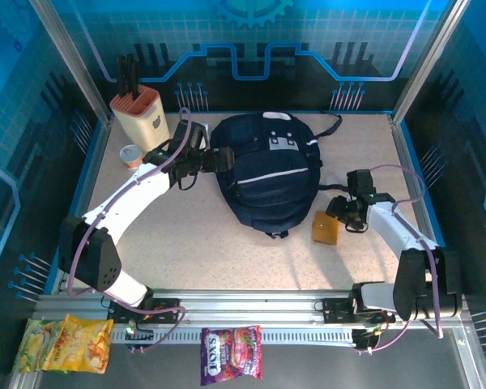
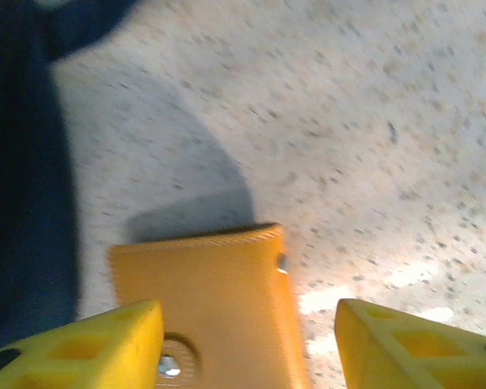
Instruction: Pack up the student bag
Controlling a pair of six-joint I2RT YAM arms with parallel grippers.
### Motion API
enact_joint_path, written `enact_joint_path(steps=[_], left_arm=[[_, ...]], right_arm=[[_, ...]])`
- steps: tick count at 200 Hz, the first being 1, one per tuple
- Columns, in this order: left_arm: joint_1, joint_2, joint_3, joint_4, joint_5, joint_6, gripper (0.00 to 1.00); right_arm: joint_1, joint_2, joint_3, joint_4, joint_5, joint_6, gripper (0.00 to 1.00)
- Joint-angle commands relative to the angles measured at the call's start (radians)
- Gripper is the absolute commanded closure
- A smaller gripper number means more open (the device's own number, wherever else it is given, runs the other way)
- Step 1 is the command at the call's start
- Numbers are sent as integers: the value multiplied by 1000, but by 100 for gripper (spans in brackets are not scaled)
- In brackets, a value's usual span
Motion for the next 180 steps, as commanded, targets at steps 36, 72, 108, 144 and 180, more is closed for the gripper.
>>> enact_joint_path(steps=[36, 72, 108, 144, 180], left_arm=[[6, 18, 48, -10, 65, 36, 1], [6, 19, 56, -17, 91, 35, 1], [6, 14, 66, -9, 134, 52, 1], [-7, 37, 85, 14, 242, 101, 1], [-105, 115, 168, -41, 204, 249, 2]], right_arm=[[-32, 87, -16, -13, -160, -83, 53], [-32, 148, -29, 13, -203, -68, 57], [-26, 176, -21, 3, -199, -66, 72], [-24, 129, -13, -2, -175, -52, 93], [-26, -12, -18, 5, -148, -21, 99]])
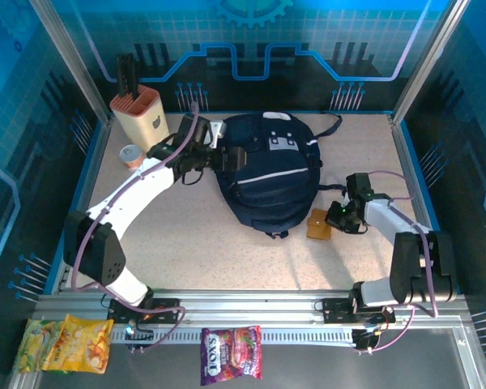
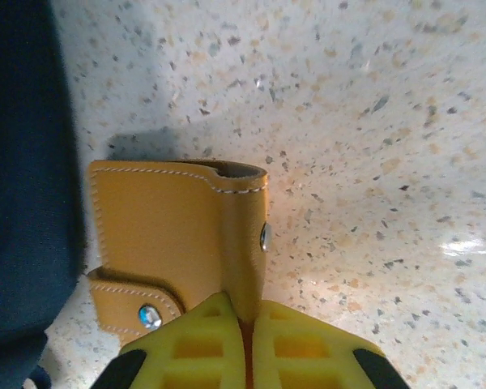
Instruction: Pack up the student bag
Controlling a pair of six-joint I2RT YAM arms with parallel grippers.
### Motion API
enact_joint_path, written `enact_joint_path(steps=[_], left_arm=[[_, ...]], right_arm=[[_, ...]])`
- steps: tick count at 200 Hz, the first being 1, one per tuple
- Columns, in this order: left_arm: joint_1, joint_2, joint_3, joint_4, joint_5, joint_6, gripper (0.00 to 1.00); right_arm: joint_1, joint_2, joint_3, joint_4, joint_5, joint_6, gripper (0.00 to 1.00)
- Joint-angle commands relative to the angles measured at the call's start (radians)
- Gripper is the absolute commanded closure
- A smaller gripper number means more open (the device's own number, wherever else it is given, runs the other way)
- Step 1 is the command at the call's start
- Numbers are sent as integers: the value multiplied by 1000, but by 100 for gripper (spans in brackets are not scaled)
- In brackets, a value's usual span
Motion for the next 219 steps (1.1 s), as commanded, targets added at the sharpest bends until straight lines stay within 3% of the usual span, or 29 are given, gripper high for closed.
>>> enact_joint_path(steps=[1, 26, 55, 108, 138, 162, 219], left_arm=[[-75, 55, 77, -36, 7, 141, 2], [-166, 147, 162, -105, -61, 276, 4], [-250, 276, 280, -196, -126, 423, 14], [-300, 506, 530, -420, -109, 573, 24], [-302, 617, 673, -545, -142, 590, 28], [-303, 634, 704, -539, -197, 565, 38], [-276, 601, 750, -530, -81, 479, 62]], right_arm=[[-4, -102, -5, -20, 44, 26, 99], [-6, -213, -3, -16, 66, 42, 100], [-10, -291, 14, -32, 74, 59, 100], [-17, -323, 40, -38, 37, 81, 100], [-18, -323, 49, -27, 0, 100, 100], [-17, -325, 57, -26, -10, 108, 99], [-19, -354, 81, -39, -7, 136, 99]])
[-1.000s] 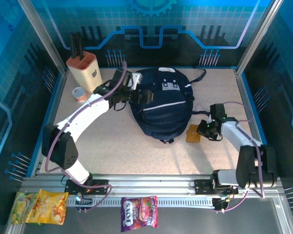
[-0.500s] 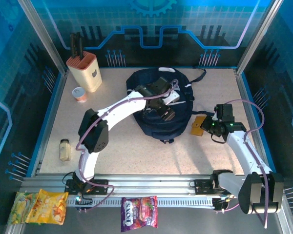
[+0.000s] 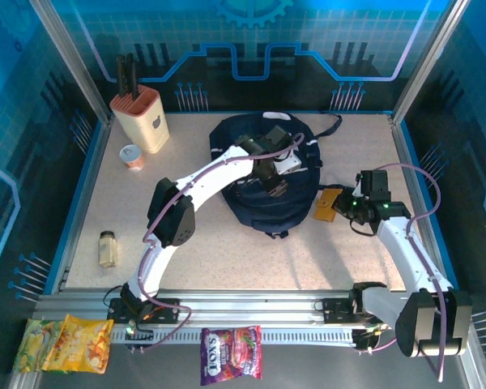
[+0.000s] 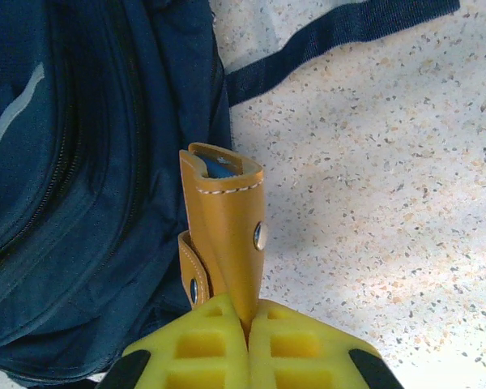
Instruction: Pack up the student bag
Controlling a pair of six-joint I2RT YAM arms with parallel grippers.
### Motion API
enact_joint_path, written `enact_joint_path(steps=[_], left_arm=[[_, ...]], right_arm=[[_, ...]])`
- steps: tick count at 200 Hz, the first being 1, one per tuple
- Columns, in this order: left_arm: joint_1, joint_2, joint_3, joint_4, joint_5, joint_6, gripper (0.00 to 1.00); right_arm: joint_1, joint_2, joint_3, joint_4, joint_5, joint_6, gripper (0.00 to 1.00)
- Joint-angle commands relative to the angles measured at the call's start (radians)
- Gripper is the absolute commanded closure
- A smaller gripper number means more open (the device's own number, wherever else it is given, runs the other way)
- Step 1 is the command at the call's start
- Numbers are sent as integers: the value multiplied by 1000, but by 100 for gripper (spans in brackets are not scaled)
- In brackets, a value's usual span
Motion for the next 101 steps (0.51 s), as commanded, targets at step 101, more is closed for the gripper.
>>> enact_joint_path(steps=[101], left_arm=[[93, -142, -12, 189, 258, -209, 96]], right_arm=[[36, -47, 25, 206, -266, 251, 97]])
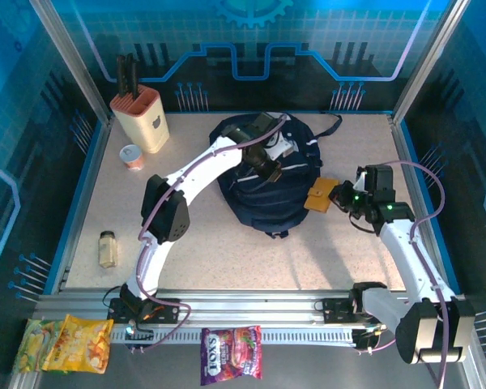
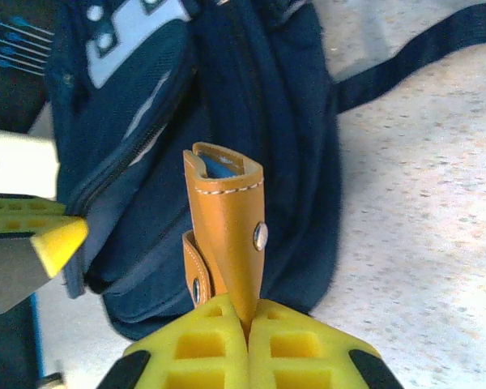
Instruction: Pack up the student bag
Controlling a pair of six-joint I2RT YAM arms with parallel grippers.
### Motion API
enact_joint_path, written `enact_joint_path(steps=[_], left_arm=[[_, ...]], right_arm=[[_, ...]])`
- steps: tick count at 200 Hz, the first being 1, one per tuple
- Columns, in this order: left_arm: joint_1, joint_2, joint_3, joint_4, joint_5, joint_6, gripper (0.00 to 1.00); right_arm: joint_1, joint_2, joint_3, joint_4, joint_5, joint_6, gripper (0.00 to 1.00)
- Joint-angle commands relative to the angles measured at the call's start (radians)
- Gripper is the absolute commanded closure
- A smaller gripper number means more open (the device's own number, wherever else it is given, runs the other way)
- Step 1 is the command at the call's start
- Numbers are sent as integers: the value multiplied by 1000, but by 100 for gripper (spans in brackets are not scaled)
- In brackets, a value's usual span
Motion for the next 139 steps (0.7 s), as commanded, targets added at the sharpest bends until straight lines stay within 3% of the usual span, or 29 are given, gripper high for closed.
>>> enact_joint_path(steps=[1, 40, 121, 139], left_arm=[[8, -109, -28, 136, 69, -59, 96], [0, -192, -118, 309, 137, -123, 96], [-15, -225, -142, 470, 135, -213, 97], [-16, -228, -145, 470, 124, -219, 97]], right_arm=[[33, -7, -3, 119, -85, 100, 97], [123, 69, 1, 232, -17, 245, 96], [261, 380, 159, 453, 183, 525, 93], [274, 461, 190, 516, 184, 553, 86]])
